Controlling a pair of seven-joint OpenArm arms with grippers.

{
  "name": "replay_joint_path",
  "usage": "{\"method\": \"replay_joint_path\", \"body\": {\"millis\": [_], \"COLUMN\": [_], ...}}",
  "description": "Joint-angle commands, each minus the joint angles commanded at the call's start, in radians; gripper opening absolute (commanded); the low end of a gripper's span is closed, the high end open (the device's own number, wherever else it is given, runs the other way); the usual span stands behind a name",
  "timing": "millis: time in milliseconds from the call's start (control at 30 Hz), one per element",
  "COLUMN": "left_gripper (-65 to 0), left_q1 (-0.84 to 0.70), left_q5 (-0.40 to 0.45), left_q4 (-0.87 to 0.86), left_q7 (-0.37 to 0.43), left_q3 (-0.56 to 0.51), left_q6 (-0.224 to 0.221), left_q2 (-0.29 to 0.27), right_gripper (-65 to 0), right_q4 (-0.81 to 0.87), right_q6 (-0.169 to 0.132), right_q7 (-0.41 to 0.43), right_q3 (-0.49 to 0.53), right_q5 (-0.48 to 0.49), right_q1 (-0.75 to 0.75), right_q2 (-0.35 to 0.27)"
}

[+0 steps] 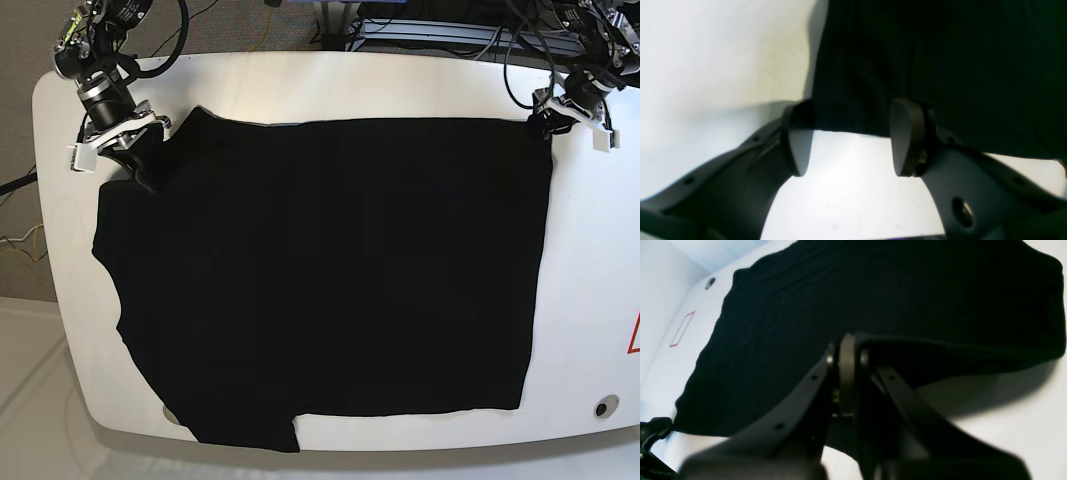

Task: Fold the T-shirt properly
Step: 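Adjust the left gripper's hold on the shoulder corner, keeping the right gripper still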

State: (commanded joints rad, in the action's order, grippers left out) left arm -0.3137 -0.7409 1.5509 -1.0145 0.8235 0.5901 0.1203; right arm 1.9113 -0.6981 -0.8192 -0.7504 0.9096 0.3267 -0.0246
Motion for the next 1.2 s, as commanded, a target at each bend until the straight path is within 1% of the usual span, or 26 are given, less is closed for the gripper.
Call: {"method": "replay_joint_path", "body": {"millis": [233,567,767,967,1033,1200], "left_gripper": [-30.1,-30.0,-29.4,-28.4,-26.8,-28.2], "left_q1": [0.003,0.009,0.006,0.004,0.011,0.014], "left_q5": [0.011,0.010,0.009,0.018,0.029,0.032], "left_q4": [0.004,-0.018,-0.014,0.003,0.003,0.000], "left_q7": [0.005,0.011,0.016,0.029,0.034,0.034], "left_q3": [-0.028,-0.037,-0.030,-0.043,-0.045,-0.043], "left_q6": [0.018,0.059,0.050,0.027,0.032,0.037], "left_q2": [0.005,0.007,0.002,0.000,0.001,-0.005], "right_gripper": [-65.0,-65.0,-65.0,-65.0,-65.0,-65.0], "right_q4": [0.000,0.002,0.002,0.002,0.001,0.002], "right_q6": [0.000,0.000,0.000,0.000,0.000,0.000], "right_q7": [0.003,0.003,-0.001,-0.001,0.001,0.003], "right_q3": [-0.001,-0.001,-0.006,-0.005,-0.006,-0.006], "right_q5": [-0.002,0.001,0.000,-0.005,-0.006,-0.007], "right_q1": [-0.005,-0.003,-0.001,-0.002,-0.002,0.000], "right_q2": [-0.001,-0.001,0.000,0.000,0.001,0.000]}}
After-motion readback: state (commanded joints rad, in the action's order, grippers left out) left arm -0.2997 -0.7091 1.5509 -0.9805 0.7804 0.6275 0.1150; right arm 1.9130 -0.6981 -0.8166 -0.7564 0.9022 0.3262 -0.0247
